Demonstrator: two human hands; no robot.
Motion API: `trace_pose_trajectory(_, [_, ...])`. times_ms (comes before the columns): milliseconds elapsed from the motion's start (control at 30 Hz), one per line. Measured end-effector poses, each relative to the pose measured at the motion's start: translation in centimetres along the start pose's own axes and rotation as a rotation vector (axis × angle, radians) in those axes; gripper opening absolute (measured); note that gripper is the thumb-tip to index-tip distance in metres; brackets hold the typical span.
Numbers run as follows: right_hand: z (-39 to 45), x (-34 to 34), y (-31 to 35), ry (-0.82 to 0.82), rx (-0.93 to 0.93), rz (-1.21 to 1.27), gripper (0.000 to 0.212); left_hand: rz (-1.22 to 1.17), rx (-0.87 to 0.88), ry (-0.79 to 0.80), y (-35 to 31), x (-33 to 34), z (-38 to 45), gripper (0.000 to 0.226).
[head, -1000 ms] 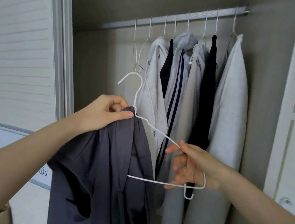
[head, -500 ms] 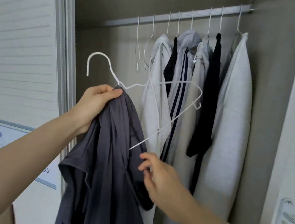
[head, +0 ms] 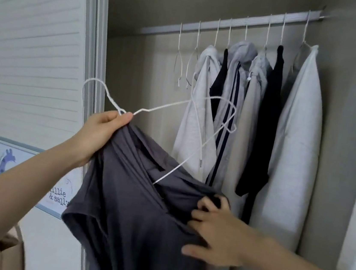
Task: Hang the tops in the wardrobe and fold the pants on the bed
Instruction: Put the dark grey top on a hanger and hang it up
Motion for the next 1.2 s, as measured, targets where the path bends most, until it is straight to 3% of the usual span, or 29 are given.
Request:
trace_pose_trajectory(67, [-0.9, -1.6, -2.2, -0.055, 0.015, -0.118, 0.064, 0.167, 0.039, 0.028, 1.3, -0.9, -0.3, 0.043])
trace_pose_trajectory(200, [-2.0, -3.5, -5.4, -0.126, -0.011, -0.123, 0.040, 0.479, 0.085, 0.111, 3.8, -1.8, -0.4, 0.064])
trace_pose_trajectory(367, [-3.0, -5.2, -7.0, -0.171, -0.043, -0.053, 0.017, 0.770, 0.176, 0.156, 5.2, -0.6, -1.2, 0.053])
trace_pose_trajectory(433, [-2.4, -6.7, -6.6, -0.241, -0.039, 0.068, 0.017, 0.817, 0.241, 0.155, 5.1, 0.9, -1.6, 0.036])
trace_pose_trajectory(500, [-0.8, -9.0, -5.6, -0.357, -0.039, 0.250, 0.025, 0.858, 0.308, 0.169, 4.8, 3.2, -2.1, 0.033])
trace_pose_trajectory(633, [2.7, -12.4, -3.6, -0.557, 0.049, 0.317, 0.023, 0.784, 0.424, 0.184, 3.4, 7.6, -2.8, 0.053])
trace_pose_trajectory(700, [2.9, -12.2, -5.4, -0.542, 0.293, 0.266, 0.043, 0.668, 0.419, 0.193, 2.5, 8.1, -2.8, 0.056])
trace_pose_trajectory(733, [2.3, -11.2, -7.1, -0.451, 0.483, 0.237, 0.059, 0.613, 0.403, 0.198, 2.2, 7.9, -2.7, 0.057])
trace_pose_trajectory(800, [0.3, -8.2, -9.7, -0.119, 0.784, 0.228, 0.093, 0.521, 0.371, 0.194, 1.9, 6.8, -2.5, 0.058])
trace_pose_trajectory(867, [-1.2, -5.0, -10.4, 0.135, 0.863, 0.408, 0.098, 0.470, 0.345, 0.186, 1.9, 5.7, -2.2, 0.058])
trace_pose_trajectory(900, [-1.6, -4.0, -10.4, 0.165, 0.875, 0.554, 0.093, 0.459, 0.336, 0.180, 1.9, 5.4, -2.1, 0.058])
trace_pose_trajectory(1033, [-1.1, -3.1, -10.3, -0.014, 0.883, 0.929, 0.061, 0.419, 0.322, 0.129, 1.9, 4.6, -1.3, 0.056])
trace_pose_trajectory(1200, [0.7, -4.7, -9.3, -0.294, 0.765, 1.116, 0.070, 0.354, 0.304, 0.186, 1.8, 4.9, -0.6, 0.048])
Point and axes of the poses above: each hand's wrist, its own z-axis towards the middle knuckle, its own x-axis out of the palm, y = z × x, the point moved 10 cm from there along z, towards the middle knuckle, and after that the axes turned 7 degrees about -x, right-handed, at the moved point
